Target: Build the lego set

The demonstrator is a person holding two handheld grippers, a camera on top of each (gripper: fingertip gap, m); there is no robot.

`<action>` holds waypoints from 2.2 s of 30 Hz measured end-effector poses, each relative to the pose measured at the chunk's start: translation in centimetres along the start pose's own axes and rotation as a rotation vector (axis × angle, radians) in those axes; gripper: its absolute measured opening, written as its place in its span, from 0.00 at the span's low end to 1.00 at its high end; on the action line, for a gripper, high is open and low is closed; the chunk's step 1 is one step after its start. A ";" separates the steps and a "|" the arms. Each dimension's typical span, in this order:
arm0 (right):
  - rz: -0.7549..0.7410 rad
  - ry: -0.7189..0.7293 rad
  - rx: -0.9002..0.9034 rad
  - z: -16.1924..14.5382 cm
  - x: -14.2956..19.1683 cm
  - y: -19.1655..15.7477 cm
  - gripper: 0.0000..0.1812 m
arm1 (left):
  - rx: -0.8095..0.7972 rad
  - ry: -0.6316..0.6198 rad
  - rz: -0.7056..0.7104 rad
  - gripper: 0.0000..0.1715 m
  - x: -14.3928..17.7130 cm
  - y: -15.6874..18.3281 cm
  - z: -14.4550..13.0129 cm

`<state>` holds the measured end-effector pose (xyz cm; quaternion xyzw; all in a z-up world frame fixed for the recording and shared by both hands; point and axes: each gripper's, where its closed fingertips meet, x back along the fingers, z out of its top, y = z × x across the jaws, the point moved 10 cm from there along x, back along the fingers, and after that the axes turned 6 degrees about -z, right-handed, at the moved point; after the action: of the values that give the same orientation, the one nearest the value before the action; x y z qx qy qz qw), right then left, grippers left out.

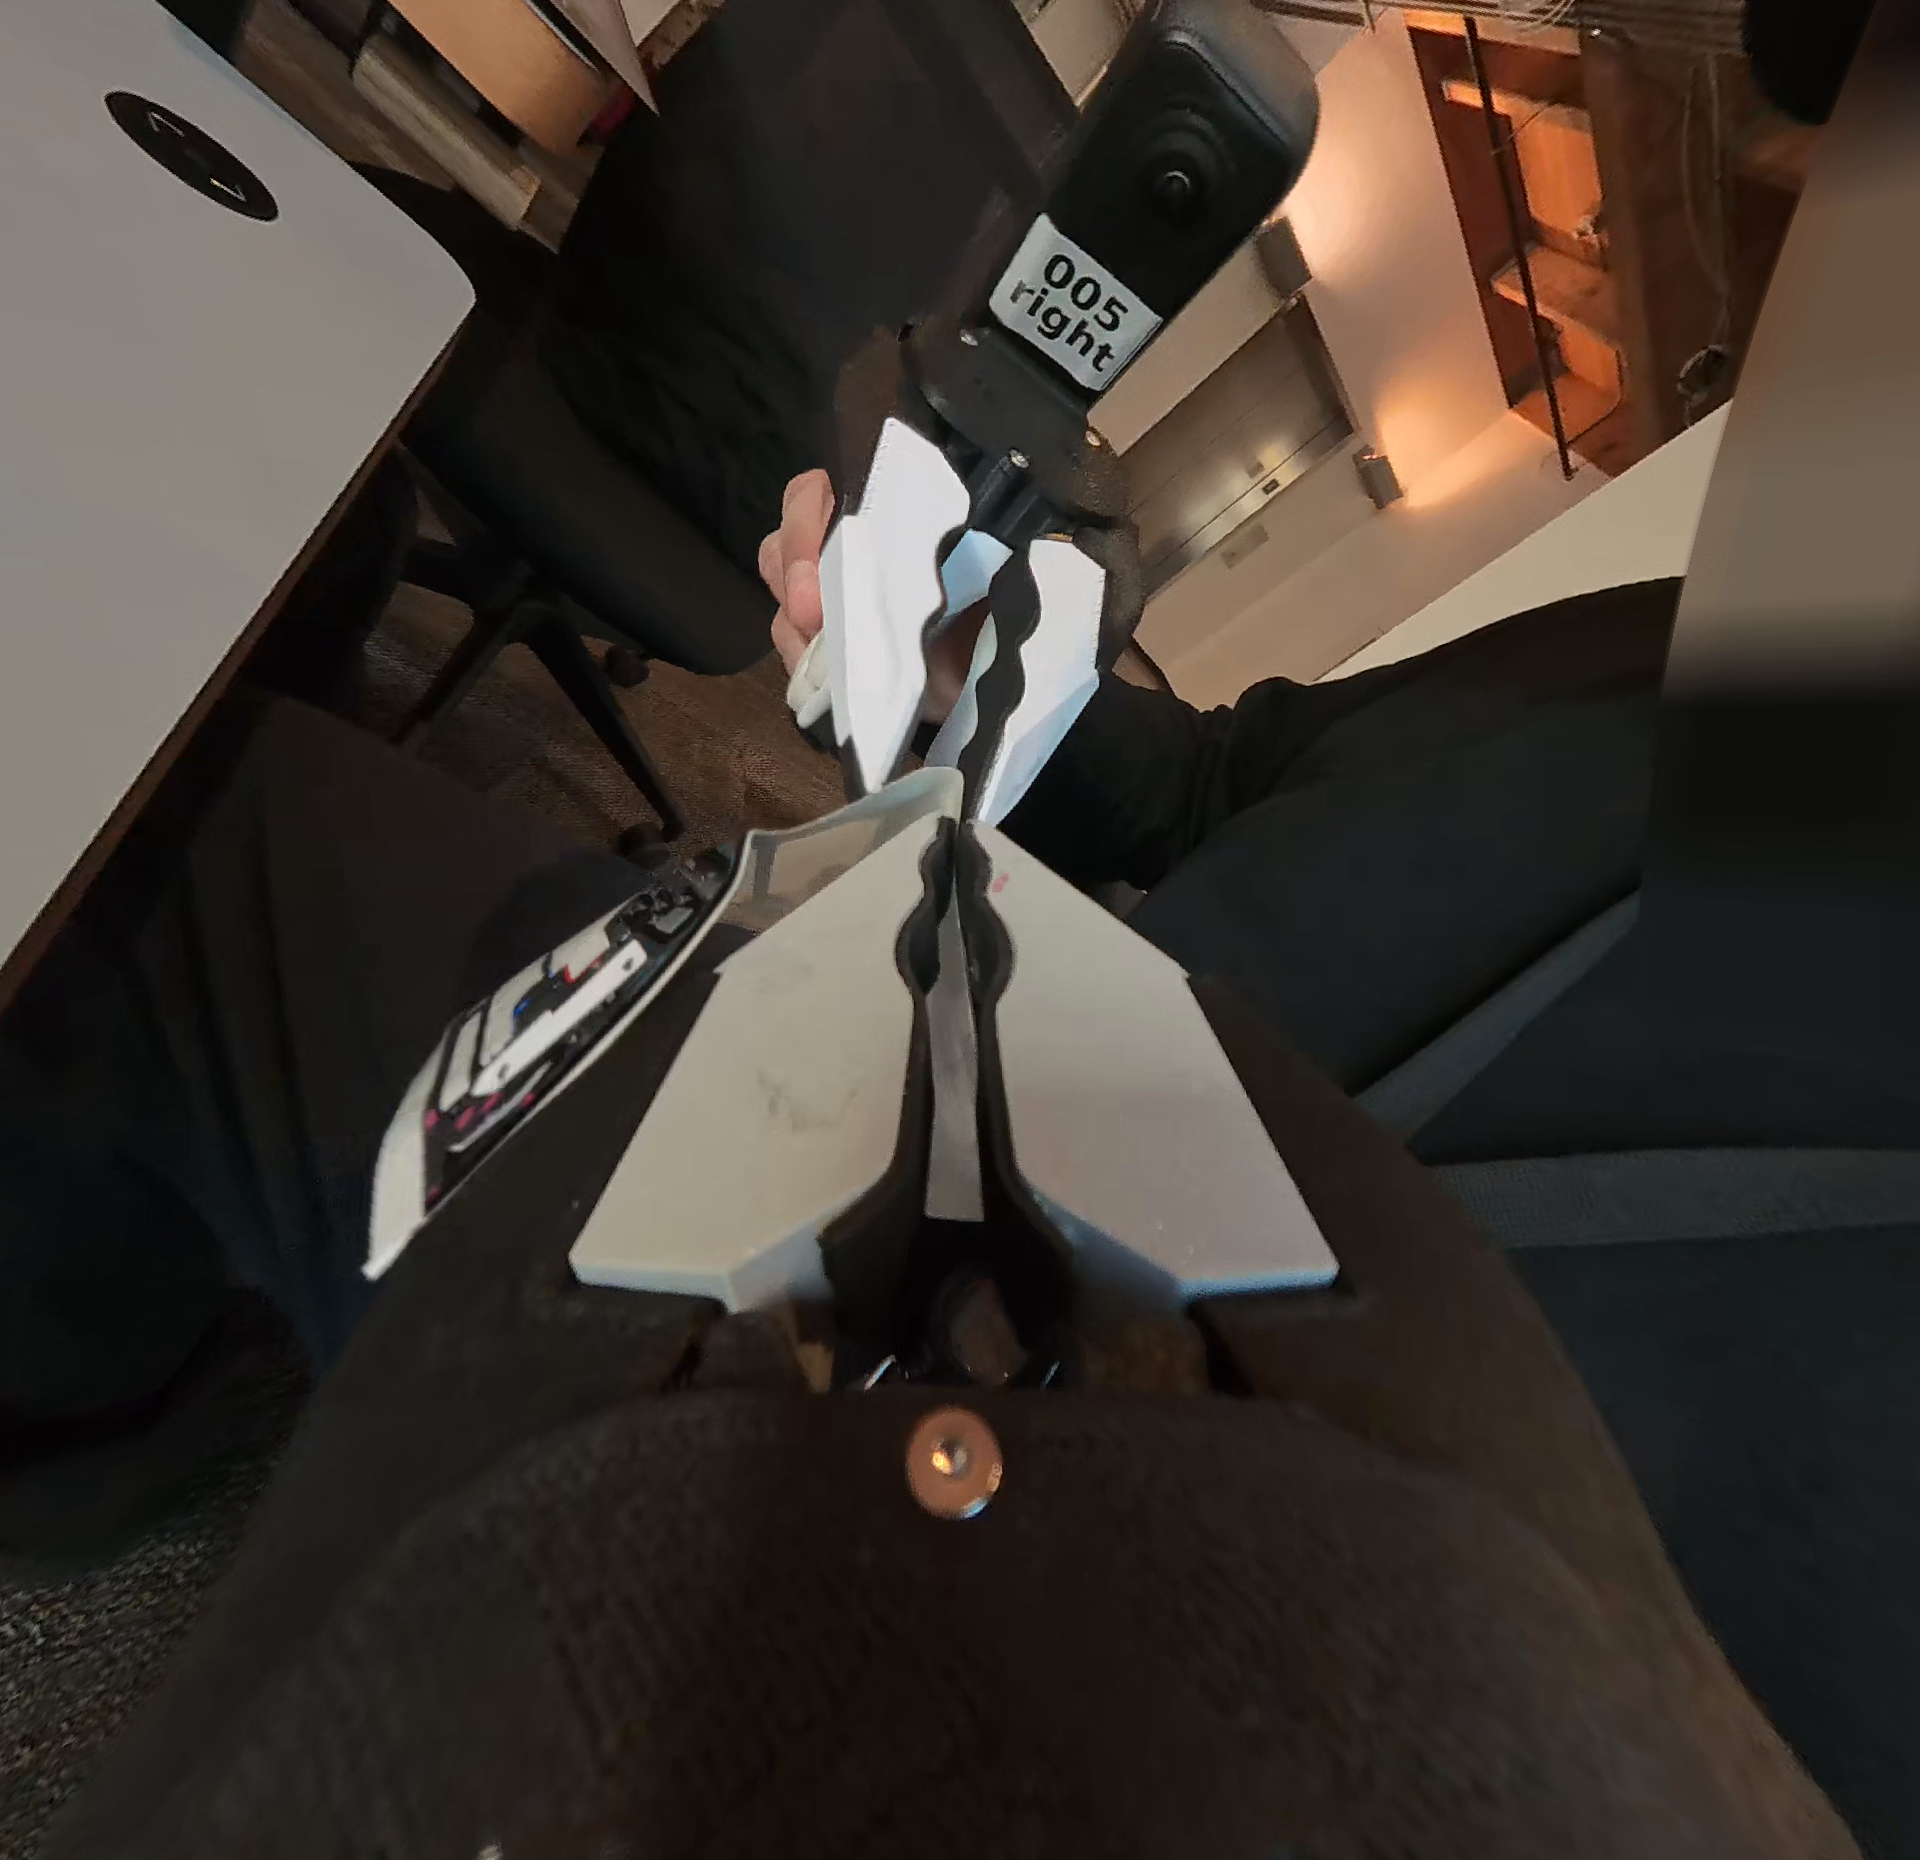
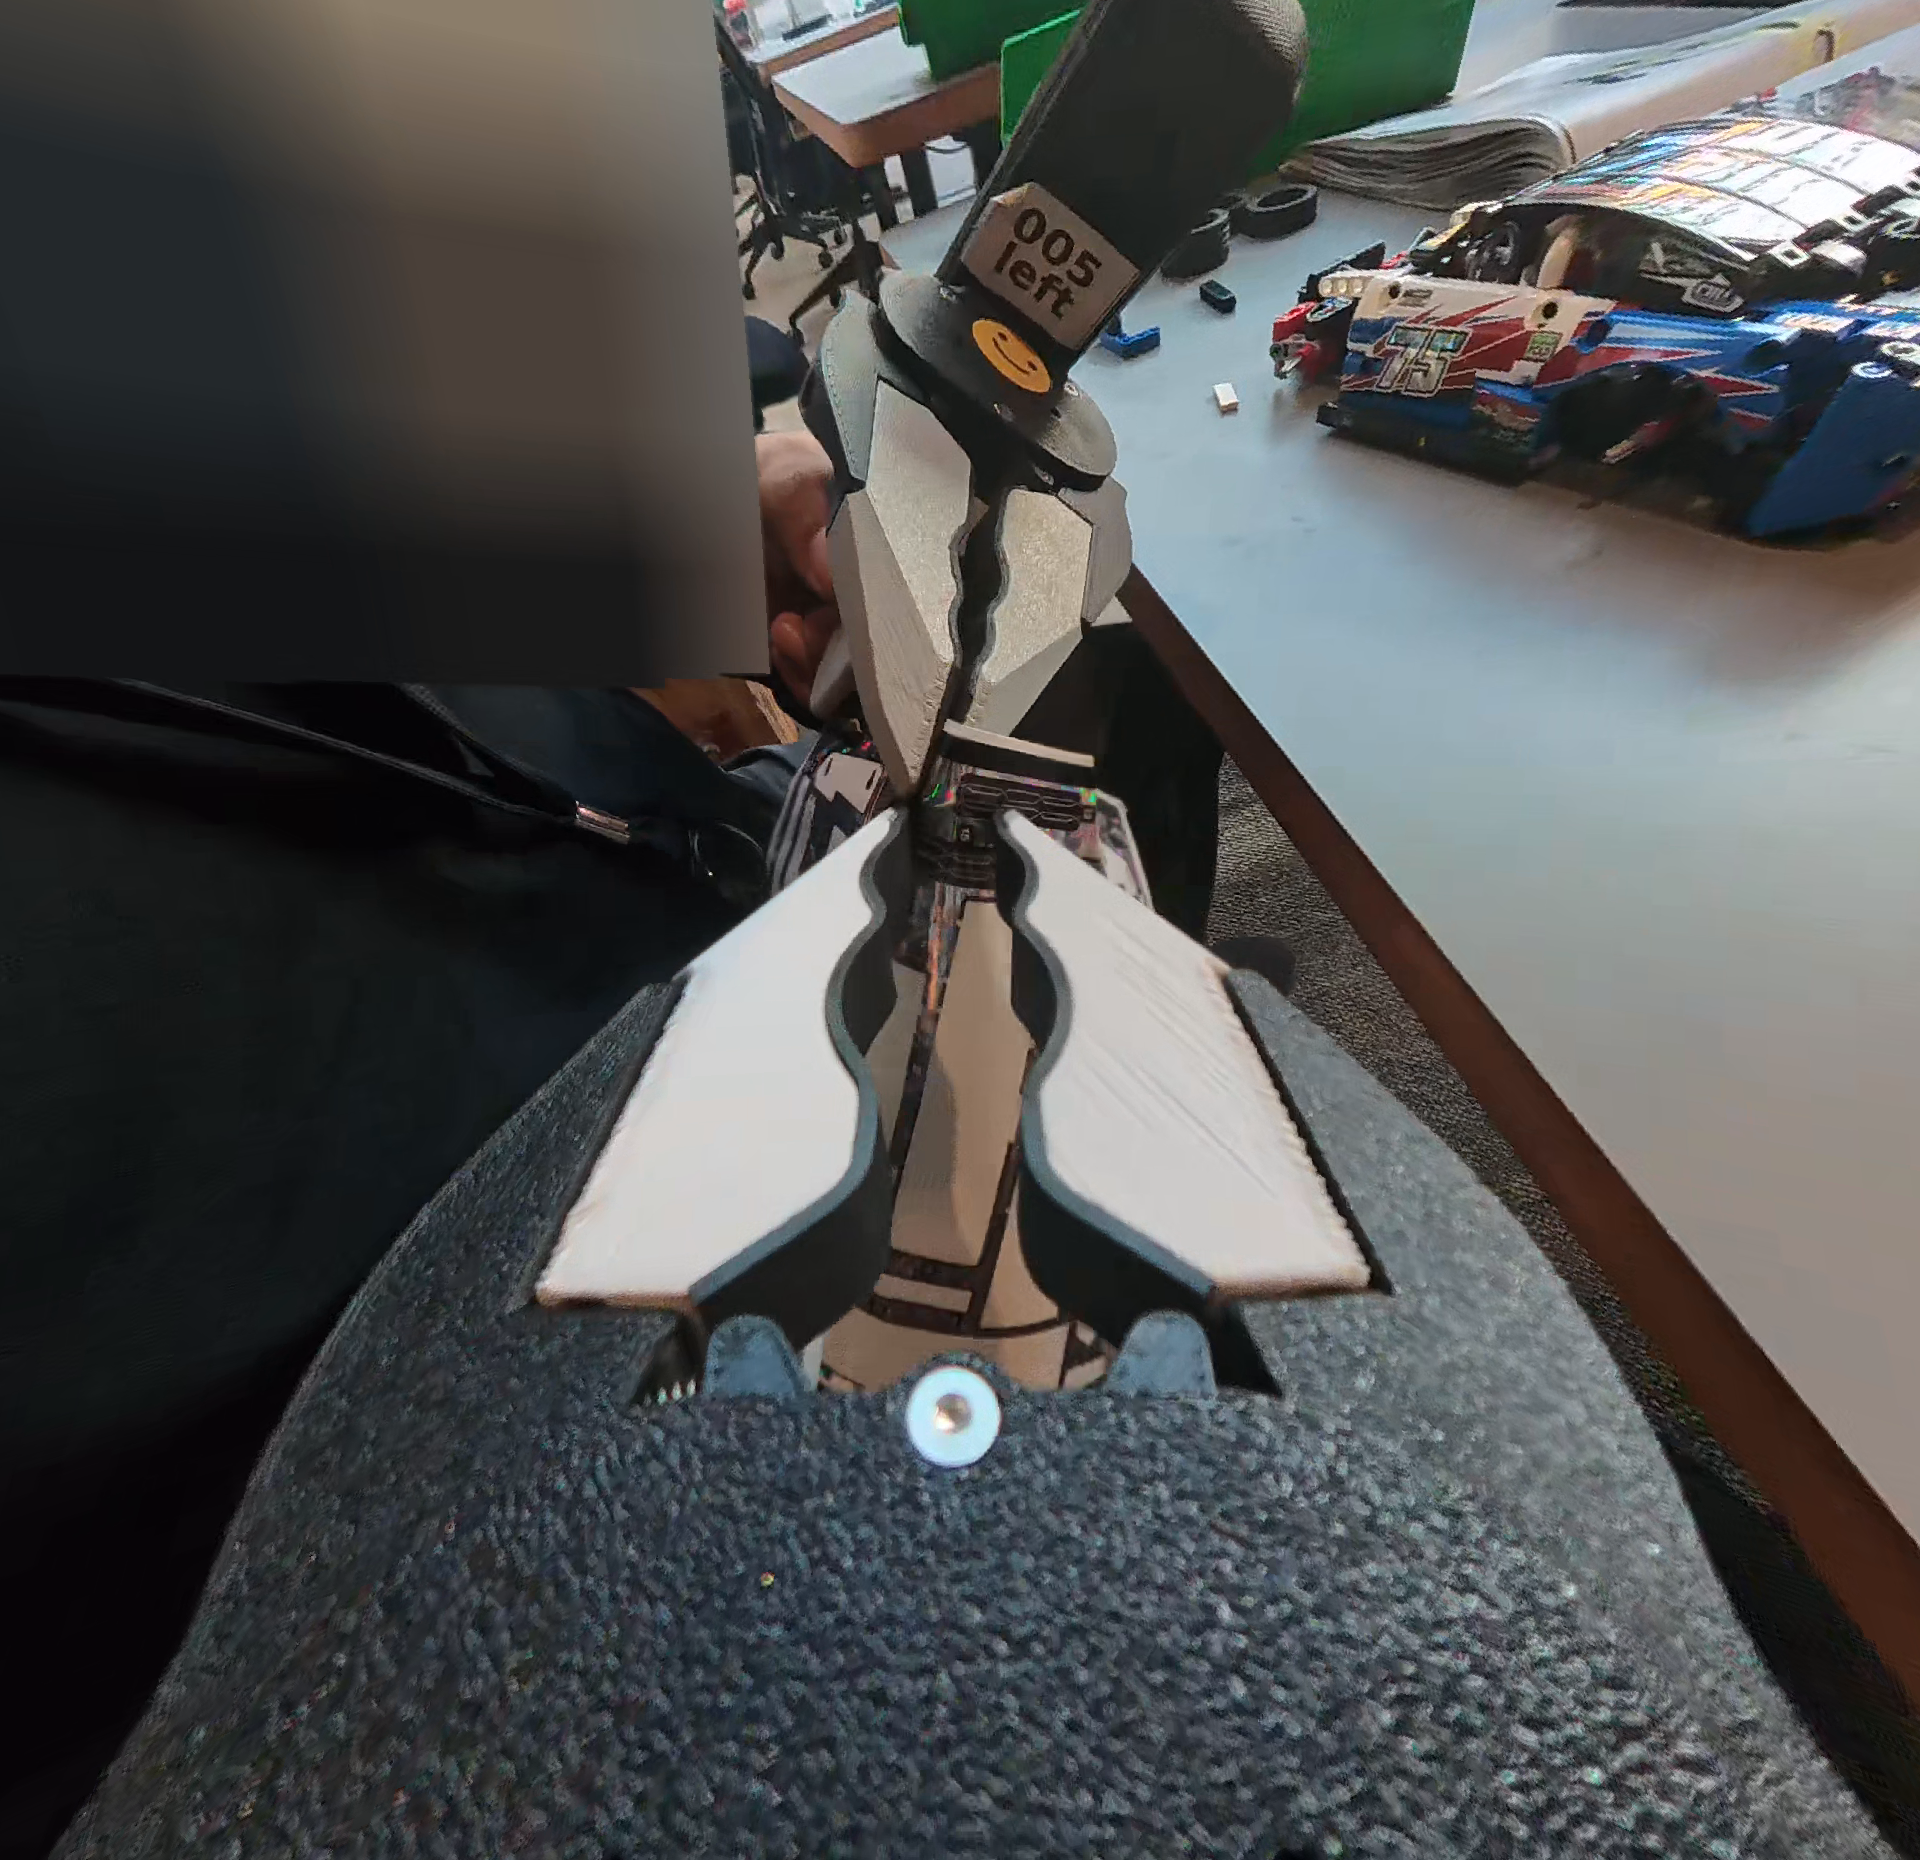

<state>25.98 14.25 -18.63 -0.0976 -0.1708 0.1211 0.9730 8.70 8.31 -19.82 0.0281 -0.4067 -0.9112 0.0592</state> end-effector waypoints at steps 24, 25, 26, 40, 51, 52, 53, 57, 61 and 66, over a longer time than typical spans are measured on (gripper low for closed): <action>-0.040 0.024 -0.069 -1.6 -1.1 -0.2 0.01 | -0.094 -0.081 0.174 0.00 0.5 -0.1 -1.2; -0.037 0.018 -0.066 -1.6 -1.1 -0.3 0.02 | -0.098 -0.089 0.165 0.00 0.4 0.0 -1.3; -0.042 0.004 -0.059 -1.6 -1.2 -0.3 0.03 | -0.104 -0.093 0.163 0.00 0.4 0.1 -1.4; -0.165 -0.010 0.177 -0.7 -0.8 -1.5 0.00 | 0.041 -0.032 0.118 0.05 0.4 0.4 -0.7; -0.328 -0.008 0.473 -0.4 -0.6 -3.4 0.00 | -0.170 -0.088 0.243 0.00 -0.1 1.4 -0.3; -0.326 0.000 0.474 -0.5 -0.6 -3.5 0.00 | -0.172 -0.095 0.240 0.00 -0.1 1.5 -0.4; -0.327 0.004 0.486 -0.6 -0.6 -3.6 0.00 | -0.153 -0.096 0.228 0.00 -0.1 1.5 -0.4; -0.377 -0.002 0.571 -0.8 -0.8 -4.1 0.00 | 0.115 -0.017 0.091 0.00 0.3 0.1 -0.8; -0.438 -0.031 0.705 -0.6 -0.9 -4.8 0.00 | 0.394 0.130 -0.114 0.00 0.3 -1.4 -2.0; -0.497 -0.055 0.827 -0.7 -1.0 -5.2 0.00 | 0.547 0.240 -0.221 0.00 0.1 -2.1 -3.0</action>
<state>26.36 8.91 -18.37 0.3444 -0.1520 -0.0548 0.9248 8.75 7.50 -23.38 0.1945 -0.6211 -0.7592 -0.0023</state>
